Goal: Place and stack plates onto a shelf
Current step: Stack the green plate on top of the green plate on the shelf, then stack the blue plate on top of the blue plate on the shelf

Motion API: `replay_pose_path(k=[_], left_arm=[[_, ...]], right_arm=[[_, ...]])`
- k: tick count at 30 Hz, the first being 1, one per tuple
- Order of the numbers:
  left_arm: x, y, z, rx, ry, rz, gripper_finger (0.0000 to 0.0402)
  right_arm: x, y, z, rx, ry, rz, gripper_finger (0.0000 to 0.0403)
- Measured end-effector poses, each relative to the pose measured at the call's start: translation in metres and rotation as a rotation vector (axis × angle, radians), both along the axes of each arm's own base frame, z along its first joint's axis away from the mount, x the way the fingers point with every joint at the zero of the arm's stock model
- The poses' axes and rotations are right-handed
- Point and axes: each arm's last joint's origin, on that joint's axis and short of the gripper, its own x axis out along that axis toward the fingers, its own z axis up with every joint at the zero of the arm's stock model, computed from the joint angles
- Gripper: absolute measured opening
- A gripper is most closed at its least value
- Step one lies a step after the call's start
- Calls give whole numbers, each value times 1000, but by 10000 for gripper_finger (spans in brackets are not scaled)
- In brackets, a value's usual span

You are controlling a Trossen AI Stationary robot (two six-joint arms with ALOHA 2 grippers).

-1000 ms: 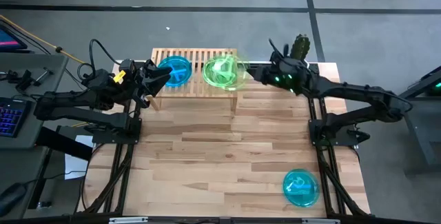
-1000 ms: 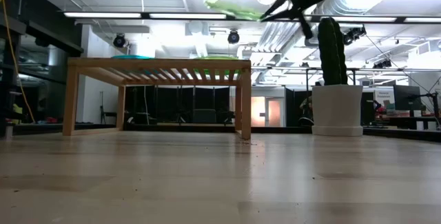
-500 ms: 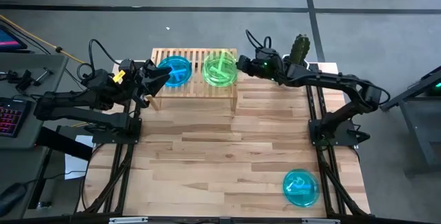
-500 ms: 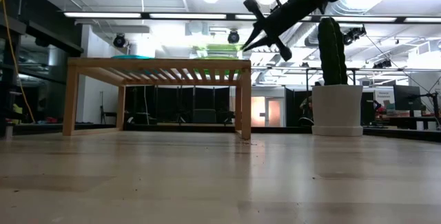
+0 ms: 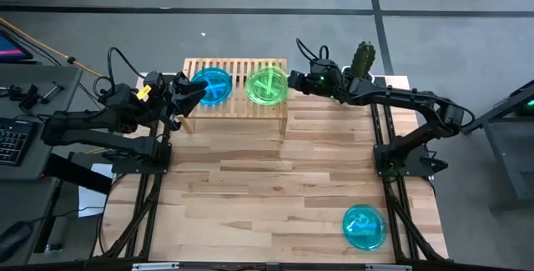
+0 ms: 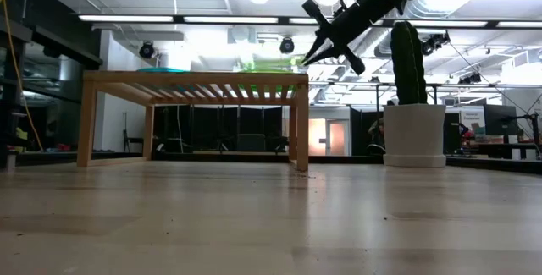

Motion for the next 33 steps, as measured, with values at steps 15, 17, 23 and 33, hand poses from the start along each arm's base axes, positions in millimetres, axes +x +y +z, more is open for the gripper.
replay_pose_path(k=[15, 17, 23, 33], left_arm=[[0, 0, 0, -1, -1, -1, 156], [0, 0, 0, -1, -1, -1, 156], [0, 0, 0, -1, -1, -2, 156], [2, 0, -4, 1, 41, -5, 156]], right_arm=[[5, 11, 0, -15, 9, 22, 122], [6, 12, 1, -14, -6, 22, 148], [3, 11, 1, -59, 43, 50, 198], [-43, 54, 40, -215, 160, 425, 204]])
